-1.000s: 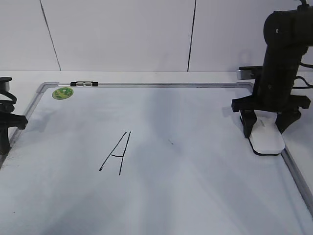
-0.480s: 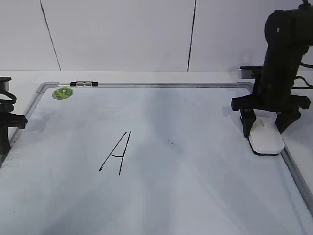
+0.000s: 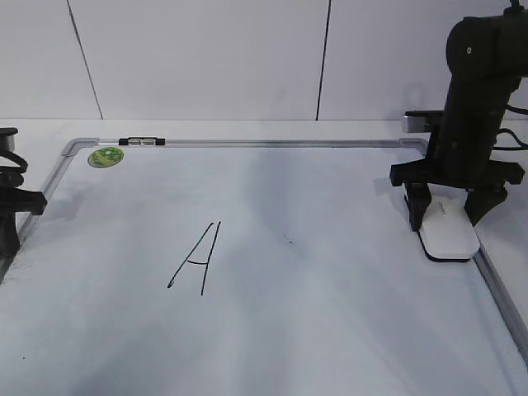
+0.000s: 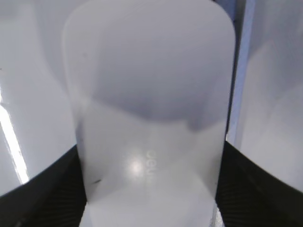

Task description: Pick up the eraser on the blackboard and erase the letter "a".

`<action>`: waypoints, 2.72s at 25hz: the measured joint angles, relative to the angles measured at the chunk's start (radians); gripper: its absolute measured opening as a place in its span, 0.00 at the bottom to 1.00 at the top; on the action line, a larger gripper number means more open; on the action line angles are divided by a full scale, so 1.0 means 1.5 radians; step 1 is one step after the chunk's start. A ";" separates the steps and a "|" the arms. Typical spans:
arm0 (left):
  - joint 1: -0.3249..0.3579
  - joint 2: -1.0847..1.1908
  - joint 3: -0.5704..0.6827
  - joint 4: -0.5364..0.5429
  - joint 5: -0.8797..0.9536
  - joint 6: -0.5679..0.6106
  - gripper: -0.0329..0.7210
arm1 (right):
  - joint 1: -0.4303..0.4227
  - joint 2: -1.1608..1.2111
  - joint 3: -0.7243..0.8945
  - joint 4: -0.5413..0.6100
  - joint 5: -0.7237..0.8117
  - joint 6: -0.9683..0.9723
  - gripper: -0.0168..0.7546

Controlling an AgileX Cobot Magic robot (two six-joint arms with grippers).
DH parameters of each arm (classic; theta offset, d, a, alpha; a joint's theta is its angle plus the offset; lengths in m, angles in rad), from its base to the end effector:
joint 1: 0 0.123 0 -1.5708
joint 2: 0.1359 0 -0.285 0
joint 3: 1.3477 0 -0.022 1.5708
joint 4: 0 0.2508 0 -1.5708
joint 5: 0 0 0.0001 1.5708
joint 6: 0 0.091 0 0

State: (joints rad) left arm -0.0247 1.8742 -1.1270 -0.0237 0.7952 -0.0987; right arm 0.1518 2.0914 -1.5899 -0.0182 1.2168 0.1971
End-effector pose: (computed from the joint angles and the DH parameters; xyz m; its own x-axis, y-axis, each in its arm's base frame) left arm 0.3431 -0.0100 0.1542 -0.9895 -0.0906 -0.1128 -0.0878 0.9957 -0.0300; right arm 0.4024 0.0600 0.1771 -0.9977 0.0392 0.0559 0.0377 0.9989 -0.0282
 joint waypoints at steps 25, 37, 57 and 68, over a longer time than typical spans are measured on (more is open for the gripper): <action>0.001 0.000 0.000 -0.002 -0.004 0.000 0.23 | 0.000 0.000 0.000 0.002 0.000 -0.006 0.79; 0.001 0.000 0.000 -0.003 -0.006 0.000 0.25 | 0.000 0.000 0.000 0.008 0.000 -0.022 0.89; 0.001 0.000 0.000 -0.003 -0.008 0.000 0.29 | 0.000 -0.028 0.000 -0.020 0.000 0.003 0.89; 0.003 0.000 0.000 -0.003 -0.008 0.000 0.32 | 0.000 -0.119 -0.003 -0.006 0.000 0.013 0.89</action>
State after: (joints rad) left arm -0.0208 1.8745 -1.1270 -0.0275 0.7827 -0.0987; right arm 0.1518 1.9132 -1.5938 -0.0272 1.2168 0.2166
